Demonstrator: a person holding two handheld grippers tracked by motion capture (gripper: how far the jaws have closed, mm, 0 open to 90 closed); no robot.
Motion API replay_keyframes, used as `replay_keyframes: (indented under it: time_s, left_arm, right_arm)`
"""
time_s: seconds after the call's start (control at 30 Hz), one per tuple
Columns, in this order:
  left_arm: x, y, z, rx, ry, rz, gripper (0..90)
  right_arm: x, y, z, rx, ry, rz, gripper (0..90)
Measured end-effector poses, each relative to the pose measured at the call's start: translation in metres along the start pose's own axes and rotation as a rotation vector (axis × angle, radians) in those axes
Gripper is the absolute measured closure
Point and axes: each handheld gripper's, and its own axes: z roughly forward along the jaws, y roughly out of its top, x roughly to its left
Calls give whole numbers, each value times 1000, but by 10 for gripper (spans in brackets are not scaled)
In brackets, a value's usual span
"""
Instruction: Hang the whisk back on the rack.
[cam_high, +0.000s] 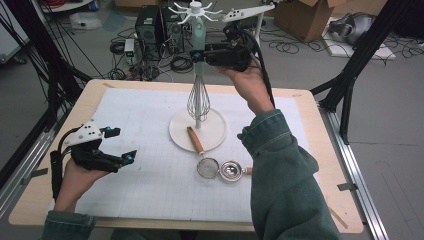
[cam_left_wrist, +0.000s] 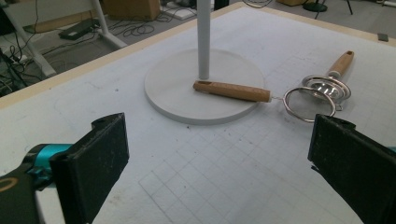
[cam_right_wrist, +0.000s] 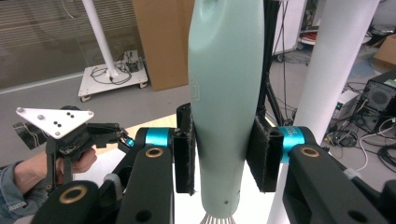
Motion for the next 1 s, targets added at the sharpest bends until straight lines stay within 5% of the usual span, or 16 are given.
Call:
replay_keyframes:
  time_s: [0.7, 1.0]
  left_arm:
    - [0, 0, 0, -3, 0, -4, 57]
    - [1, -2, 2, 4, -6, -9, 58]
  right_arm:
    - [-12, -4, 11, 3, -42, 16, 661]
    - [-15, -8, 8, -34, -25, 6, 644]
